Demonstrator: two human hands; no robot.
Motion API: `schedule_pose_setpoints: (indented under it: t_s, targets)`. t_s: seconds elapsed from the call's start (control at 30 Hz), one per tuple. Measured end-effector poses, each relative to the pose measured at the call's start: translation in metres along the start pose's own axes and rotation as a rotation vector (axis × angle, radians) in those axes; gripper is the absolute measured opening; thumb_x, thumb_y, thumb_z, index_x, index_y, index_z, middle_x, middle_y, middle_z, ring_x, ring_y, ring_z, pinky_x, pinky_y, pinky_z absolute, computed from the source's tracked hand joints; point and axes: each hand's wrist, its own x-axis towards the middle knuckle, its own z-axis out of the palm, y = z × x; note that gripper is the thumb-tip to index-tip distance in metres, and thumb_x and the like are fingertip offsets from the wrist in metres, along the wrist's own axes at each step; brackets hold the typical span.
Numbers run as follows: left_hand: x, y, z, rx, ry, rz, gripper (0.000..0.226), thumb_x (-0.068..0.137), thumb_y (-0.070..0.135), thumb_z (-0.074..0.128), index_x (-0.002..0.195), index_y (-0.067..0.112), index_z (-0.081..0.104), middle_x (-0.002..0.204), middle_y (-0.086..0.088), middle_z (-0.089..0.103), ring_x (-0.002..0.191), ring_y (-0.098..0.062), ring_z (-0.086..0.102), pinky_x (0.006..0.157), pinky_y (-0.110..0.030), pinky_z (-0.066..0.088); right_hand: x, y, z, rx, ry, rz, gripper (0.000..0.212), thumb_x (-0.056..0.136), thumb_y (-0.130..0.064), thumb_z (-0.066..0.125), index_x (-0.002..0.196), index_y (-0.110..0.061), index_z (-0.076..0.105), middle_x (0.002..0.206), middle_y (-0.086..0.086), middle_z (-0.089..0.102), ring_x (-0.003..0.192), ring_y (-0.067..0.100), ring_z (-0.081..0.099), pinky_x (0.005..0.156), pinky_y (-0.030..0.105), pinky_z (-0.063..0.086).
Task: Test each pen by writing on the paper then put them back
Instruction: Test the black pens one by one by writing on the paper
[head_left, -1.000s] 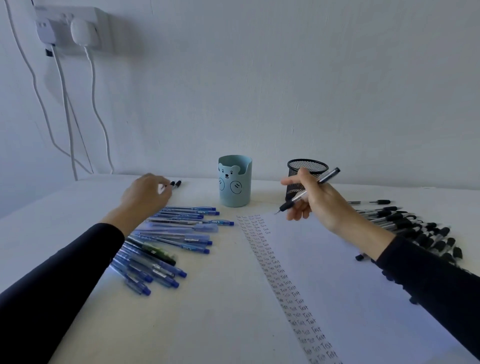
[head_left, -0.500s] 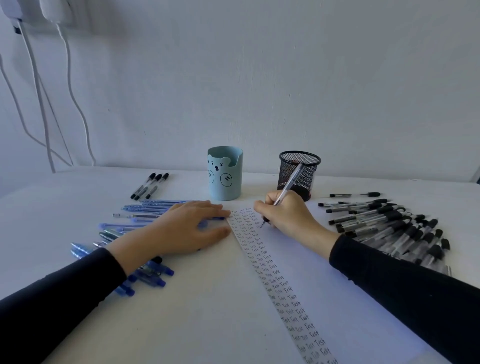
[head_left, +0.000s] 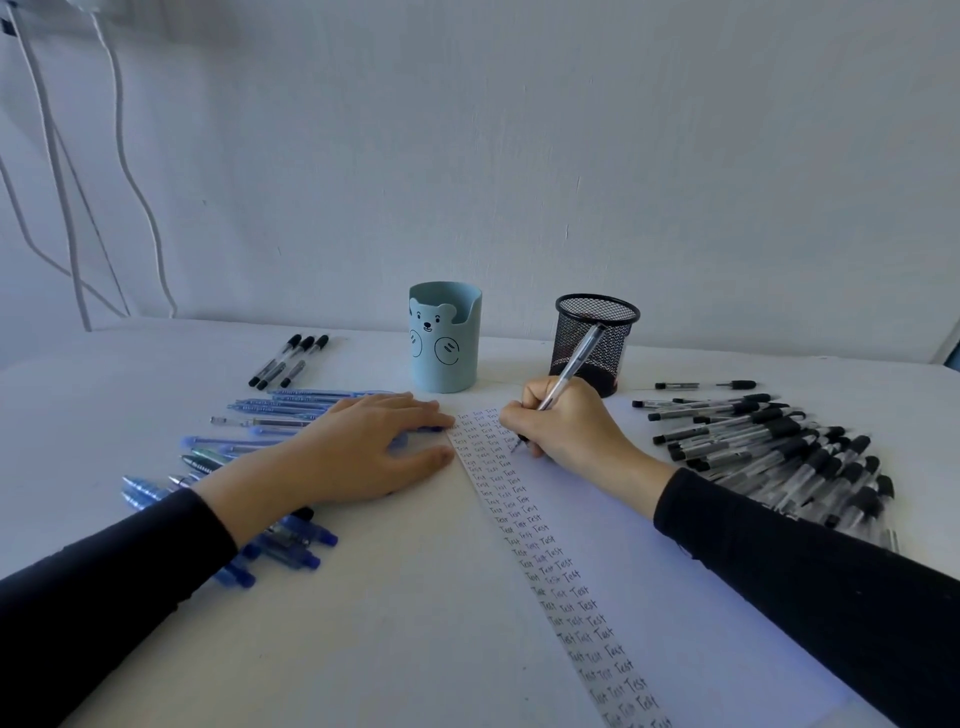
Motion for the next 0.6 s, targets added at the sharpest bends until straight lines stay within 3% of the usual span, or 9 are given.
schedule_pose_setpoints:
  t_s: [0.27, 0.37, 0.47, 0.6]
  targets:
    - [-0.0017, 0.0022, -0.0013, 0.005, -0.018, -0.009, 0.078, 0.069, 0.085, 0.020, 0.137, 0.052, 0.041, 0.150, 0.025, 0.034, 0.142, -0.001, 0.023, 0.121, -0.037, 0.015, -0.0002, 0.0003, -0.0007, 0.001, 0.006, -0.019, 0.033, 0.082, -0.007, 0.068, 0.056, -0.006, 0.048, 0.044, -0.001, 0.046, 0.037, 0.002, 0.051, 0.044, 0.014, 0.041]
    - [-0.0015, 0.0014, -0.0014, 0.002, -0.011, 0.005, 0.091, 0.063, 0.096, 0.013, 0.137, 0.052, 0.041, 0.149, 0.024, 0.035, 0.142, -0.001, 0.025, 0.120, -0.039, 0.017, 0.0004, 0.0004, -0.0011, -0.006, 0.013, -0.023, 0.034, 0.081, -0.006, 0.067, 0.055, -0.006, 0.047, 0.049, 0.007, 0.044, 0.038, 0.004, 0.050, 0.046, 0.015, 0.041]
    - [-0.0010, 0.0004, -0.0008, -0.001, -0.007, 0.010, 0.098, 0.058, 0.098, 0.006, 0.137, 0.052, 0.040, 0.149, 0.025, 0.035, 0.142, 0.000, 0.023, 0.121, -0.038, 0.016, 0.0000, 0.0009, -0.0014, 0.000, 0.027, -0.026, 0.041, 0.081, -0.005, 0.067, 0.050, -0.011, 0.042, 0.048, 0.005, 0.042, 0.036, 0.001, 0.050, 0.045, 0.013, 0.040]
    - [-0.0011, 0.0007, -0.0009, -0.001, -0.008, 0.007, 0.085, 0.067, 0.093, 0.017, 0.137, 0.052, 0.041, 0.149, 0.024, 0.036, 0.141, -0.001, 0.025, 0.121, -0.038, 0.017, 0.0001, 0.0014, -0.0014, 0.007, 0.030, -0.036, 0.044, 0.082, -0.003, 0.067, 0.048, -0.013, 0.040, 0.049, 0.007, 0.041, 0.036, 0.001, 0.047, 0.044, 0.013, 0.040]
